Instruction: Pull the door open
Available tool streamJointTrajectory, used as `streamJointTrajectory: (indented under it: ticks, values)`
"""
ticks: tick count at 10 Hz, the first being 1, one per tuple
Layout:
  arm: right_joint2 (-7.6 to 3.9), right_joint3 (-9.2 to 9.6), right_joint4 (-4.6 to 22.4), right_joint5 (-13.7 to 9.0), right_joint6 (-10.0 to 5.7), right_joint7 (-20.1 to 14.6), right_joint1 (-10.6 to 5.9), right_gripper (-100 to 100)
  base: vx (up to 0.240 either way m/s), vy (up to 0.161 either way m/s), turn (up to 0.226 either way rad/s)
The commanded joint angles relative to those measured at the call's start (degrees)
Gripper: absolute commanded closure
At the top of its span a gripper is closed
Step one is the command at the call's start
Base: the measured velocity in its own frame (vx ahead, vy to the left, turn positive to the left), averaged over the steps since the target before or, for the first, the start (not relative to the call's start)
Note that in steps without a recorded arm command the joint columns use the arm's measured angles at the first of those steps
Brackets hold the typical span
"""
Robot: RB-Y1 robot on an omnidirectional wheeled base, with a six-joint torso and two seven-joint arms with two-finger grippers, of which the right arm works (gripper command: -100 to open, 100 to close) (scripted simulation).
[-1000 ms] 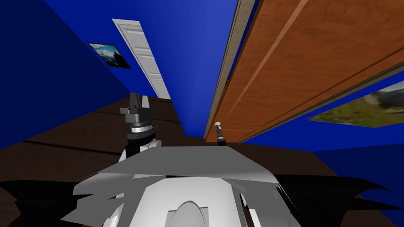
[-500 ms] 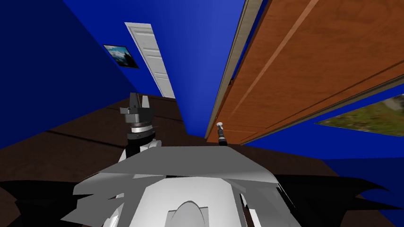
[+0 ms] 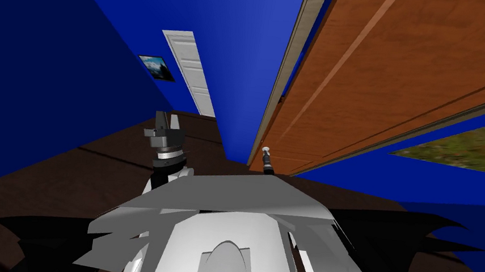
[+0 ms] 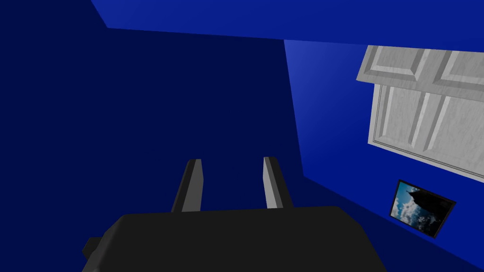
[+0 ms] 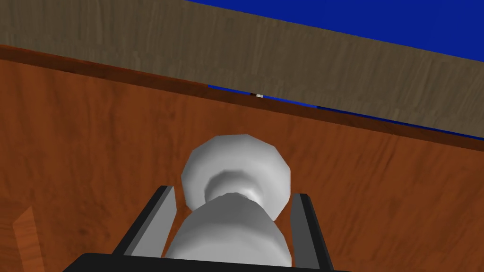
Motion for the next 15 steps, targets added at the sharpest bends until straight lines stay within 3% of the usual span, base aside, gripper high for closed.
streamJointTrajectory:
  ticks: [1, 2, 3, 5, 10, 12, 15]
  values:
    - [0.03, 0.41, -0.13, -0.87, -0.09, -2.31, -0.03, 100, -0.047, -0.007, 0.075]
    - [-0.40, 0.60, 0.09, -2.44, -0.18, -4.22, -0.04, 100, -0.045, -0.006, 0.117]
    - [-0.40, 0.60, 0.09, -2.44, -0.18, -4.70, -0.04, 100, -0.032, -0.004, 0.057]
    - [-1.25, 0.99, 0.53, -5.58, -0.37, -8.40, -0.06, 100, -0.050, -0.004, 0.138]
    - [-2.10, 1.38, 0.97, -8.72, -0.56, -14.27, -0.08, 100, -0.042, -0.003, 0.088]
    - [-2.94, 1.77, 1.41, -11.86, -0.75, -18.02, -0.10, 100, -0.050, -0.002, 0.140]
    - [-3.37, 1.96, 1.63, -13.43, -0.84, -21.45, -0.11, 100, -0.048, -0.003, 0.083]
